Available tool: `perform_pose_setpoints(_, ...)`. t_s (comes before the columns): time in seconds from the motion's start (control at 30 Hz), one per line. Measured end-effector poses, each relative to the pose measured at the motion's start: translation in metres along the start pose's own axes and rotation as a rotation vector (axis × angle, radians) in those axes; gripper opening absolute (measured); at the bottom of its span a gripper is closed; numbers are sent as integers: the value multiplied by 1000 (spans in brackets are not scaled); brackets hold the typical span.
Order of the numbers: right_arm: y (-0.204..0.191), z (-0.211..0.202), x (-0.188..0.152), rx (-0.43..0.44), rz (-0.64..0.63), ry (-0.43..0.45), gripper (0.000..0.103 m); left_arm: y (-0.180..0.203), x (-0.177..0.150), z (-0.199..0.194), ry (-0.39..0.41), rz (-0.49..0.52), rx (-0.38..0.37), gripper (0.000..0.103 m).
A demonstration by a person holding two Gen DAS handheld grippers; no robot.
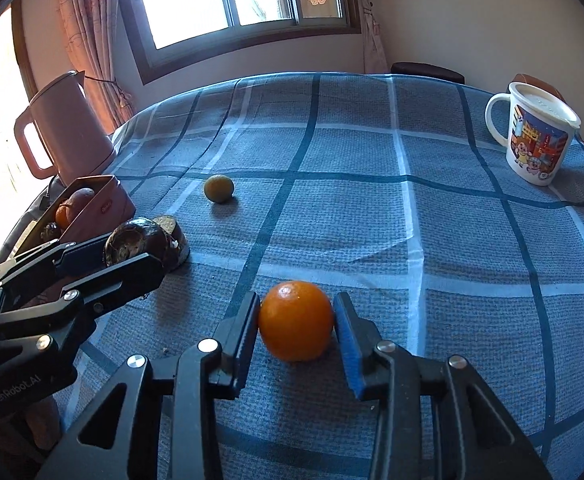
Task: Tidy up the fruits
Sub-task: 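Grasp another dark brown fruit with the left gripper while the right gripper grasps a small orange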
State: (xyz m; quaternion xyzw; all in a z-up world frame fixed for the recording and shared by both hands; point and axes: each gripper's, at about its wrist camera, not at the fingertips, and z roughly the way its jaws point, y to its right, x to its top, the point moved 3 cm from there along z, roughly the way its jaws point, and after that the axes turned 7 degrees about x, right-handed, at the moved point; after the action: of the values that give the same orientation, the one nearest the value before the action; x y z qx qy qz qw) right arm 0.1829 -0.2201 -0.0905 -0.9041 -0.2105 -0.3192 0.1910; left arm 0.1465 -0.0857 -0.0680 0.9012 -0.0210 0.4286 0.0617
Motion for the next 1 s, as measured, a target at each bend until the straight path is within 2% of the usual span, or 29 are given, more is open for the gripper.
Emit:
perform_pose_setpoints(0.27,-6,-8,0,16,-19,36,38,0,1,-5,27,0,8,43)
perform_pose_setpoints(1.0,-19,-43,2,11,-77,225,38,6,2,-27,140,35,40,43)
